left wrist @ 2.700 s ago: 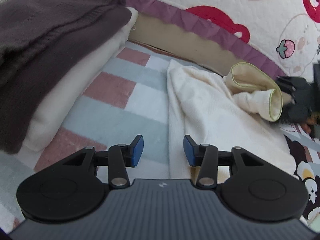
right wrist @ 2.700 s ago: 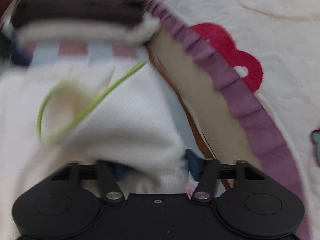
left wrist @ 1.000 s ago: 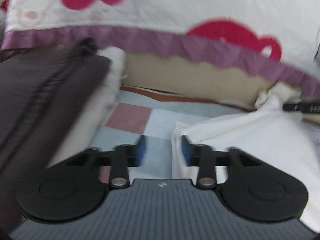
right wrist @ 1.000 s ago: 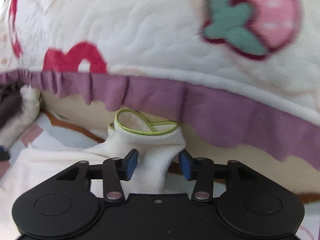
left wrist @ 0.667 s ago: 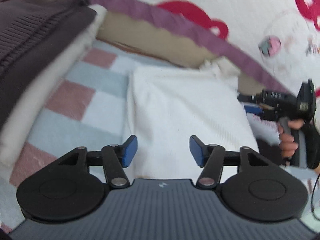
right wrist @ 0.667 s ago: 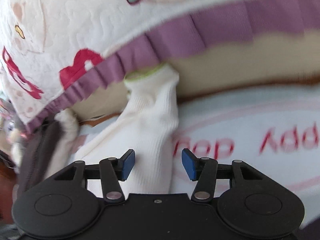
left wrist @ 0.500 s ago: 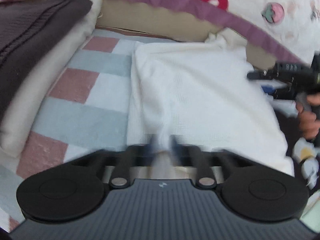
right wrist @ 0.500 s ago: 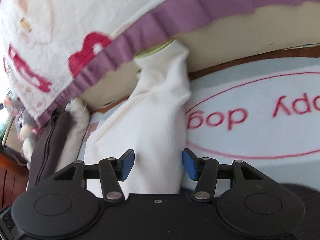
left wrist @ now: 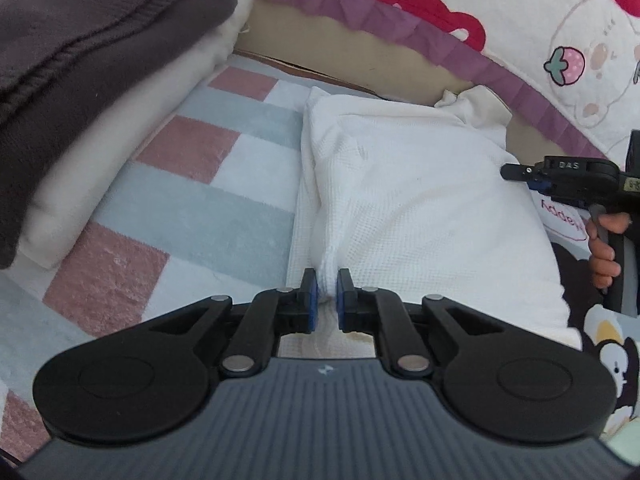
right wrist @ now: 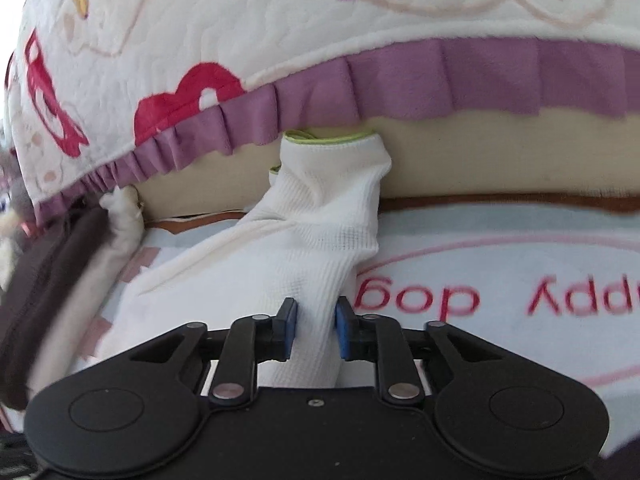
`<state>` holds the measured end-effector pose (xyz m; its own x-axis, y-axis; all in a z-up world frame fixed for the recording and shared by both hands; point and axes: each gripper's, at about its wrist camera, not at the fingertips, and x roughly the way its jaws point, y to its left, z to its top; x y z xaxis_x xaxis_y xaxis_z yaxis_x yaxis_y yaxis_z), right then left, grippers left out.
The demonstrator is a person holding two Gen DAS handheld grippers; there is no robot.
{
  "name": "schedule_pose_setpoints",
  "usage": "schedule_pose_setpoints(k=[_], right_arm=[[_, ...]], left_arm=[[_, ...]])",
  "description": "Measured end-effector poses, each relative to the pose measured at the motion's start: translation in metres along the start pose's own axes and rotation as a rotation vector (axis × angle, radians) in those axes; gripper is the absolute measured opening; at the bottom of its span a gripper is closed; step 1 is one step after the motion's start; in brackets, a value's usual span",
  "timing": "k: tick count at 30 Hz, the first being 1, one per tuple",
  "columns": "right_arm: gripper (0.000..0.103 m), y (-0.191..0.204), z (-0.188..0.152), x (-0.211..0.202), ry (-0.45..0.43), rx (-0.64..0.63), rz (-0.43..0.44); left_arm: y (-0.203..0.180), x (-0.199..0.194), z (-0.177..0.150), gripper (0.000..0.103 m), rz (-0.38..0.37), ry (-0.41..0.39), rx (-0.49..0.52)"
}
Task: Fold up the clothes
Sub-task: 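Pinch the cuff with the right gripper while the left gripper pinches the bundle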
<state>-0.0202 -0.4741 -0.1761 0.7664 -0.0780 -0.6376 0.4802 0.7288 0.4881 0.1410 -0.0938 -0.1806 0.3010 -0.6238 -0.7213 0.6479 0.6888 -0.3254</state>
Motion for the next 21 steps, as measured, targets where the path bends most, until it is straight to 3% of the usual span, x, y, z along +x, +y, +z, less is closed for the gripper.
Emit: schedule_pose_setpoints(k=[2,10,12,16,18,21], right_arm=[[0.056,-0.006,-0.008,-0.008,0.048,0.088,0.046],[0.056,-0.001,-0.075,-0.041,0.242,0.154,0.185],[0.045,0.003,-0.092,-0.052,0.274,0.142,0.194],[0.04,0.006,-0.125,-0.076,0.286,0.163,0.21],[0.024,0.007,-0.138,-0.082,0.324,0.163,0.226],[0.021,0.008,-0.151,-0.091,0.356,0.154,0.246]], left_arm=[[0.006,0.001,0.002,0.01,-0.025,0.009,-0.043],[0.017,0.007,0.003,0.01,-0.064,0.016,-0.127],[0.017,0.007,0.003,0.01,-0.065,0.017,-0.128],[0.011,0.007,0.004,0.012,-0.037,0.025,-0.062],[0.01,0.007,0.005,0.012,-0.031,0.029,-0.06],[0.012,0.008,0.006,0.012,-0.03,0.031,-0.064]])
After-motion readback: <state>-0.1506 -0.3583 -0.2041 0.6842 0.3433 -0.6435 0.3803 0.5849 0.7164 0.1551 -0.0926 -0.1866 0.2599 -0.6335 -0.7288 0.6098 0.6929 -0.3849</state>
